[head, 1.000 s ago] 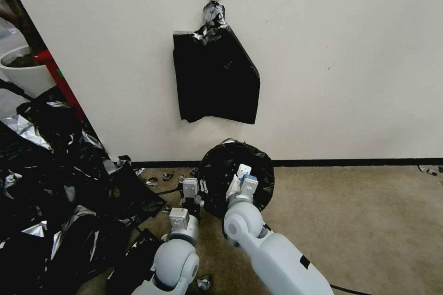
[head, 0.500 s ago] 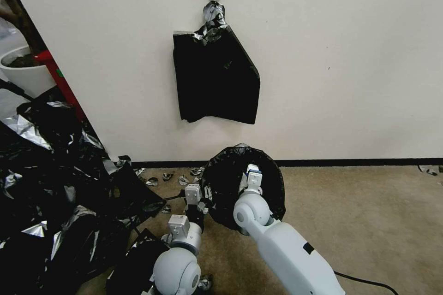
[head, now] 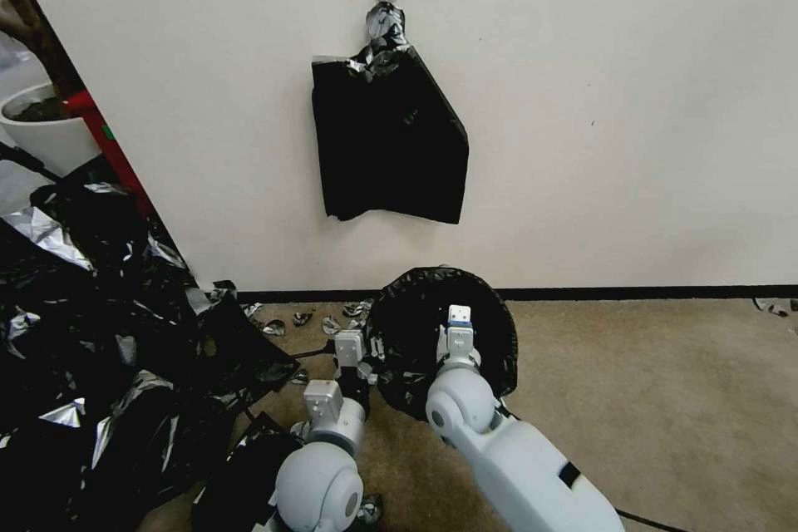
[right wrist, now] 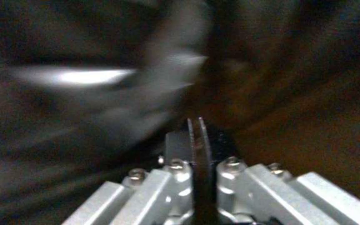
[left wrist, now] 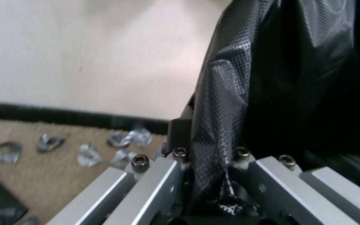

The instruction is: Place a trash bag onto the trash bin.

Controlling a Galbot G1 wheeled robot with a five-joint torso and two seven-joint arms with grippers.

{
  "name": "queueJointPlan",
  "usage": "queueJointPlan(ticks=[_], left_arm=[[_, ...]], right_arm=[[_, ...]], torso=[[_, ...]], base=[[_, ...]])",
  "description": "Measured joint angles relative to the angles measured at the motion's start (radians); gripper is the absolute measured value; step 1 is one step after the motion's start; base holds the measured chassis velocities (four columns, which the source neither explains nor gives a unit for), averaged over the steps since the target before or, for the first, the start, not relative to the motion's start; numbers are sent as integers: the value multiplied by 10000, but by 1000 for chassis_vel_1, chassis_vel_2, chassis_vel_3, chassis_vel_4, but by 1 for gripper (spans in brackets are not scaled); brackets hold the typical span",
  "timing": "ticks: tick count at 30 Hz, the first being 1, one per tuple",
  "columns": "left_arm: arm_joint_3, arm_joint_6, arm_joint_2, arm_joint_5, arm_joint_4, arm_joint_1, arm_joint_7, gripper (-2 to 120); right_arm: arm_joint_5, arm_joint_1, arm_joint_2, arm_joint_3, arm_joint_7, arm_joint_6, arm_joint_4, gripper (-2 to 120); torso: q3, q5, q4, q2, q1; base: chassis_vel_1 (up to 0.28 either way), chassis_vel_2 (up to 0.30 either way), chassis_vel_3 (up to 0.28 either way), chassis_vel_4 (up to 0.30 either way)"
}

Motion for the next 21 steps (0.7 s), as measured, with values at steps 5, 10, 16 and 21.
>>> queueJointPlan(ticks=[5,10,16,21], left_arm=[[-260,911,-58,-855,612,-538,-752,3],[-445,1782,-86,-2002,770,-768,-1709,3],[-861,3403,-87,-4205,780,-1005,-3316,3],[-995,3907,-77,-4798,710,-909,-3797,19]], right_arm=[[-224,-1186,-540,-239,-1655,-117,1849,28],[-1045,-1650,-636,-35,-2301,324,2660,40],[-3719,-1858,-504,744,-3089,2253,2918,67],[-4469,-1883,-317,1023,-3252,2716,2995,86]], torso=[[0,-2,-1,0,0],[0,-1,0,0,0],[-2,7,3,2,0],[-2,8,5,3,-1]], base=[[0,0,0,0],[0,0,0,0],[0,0,0,0],[0,0,0,0]])
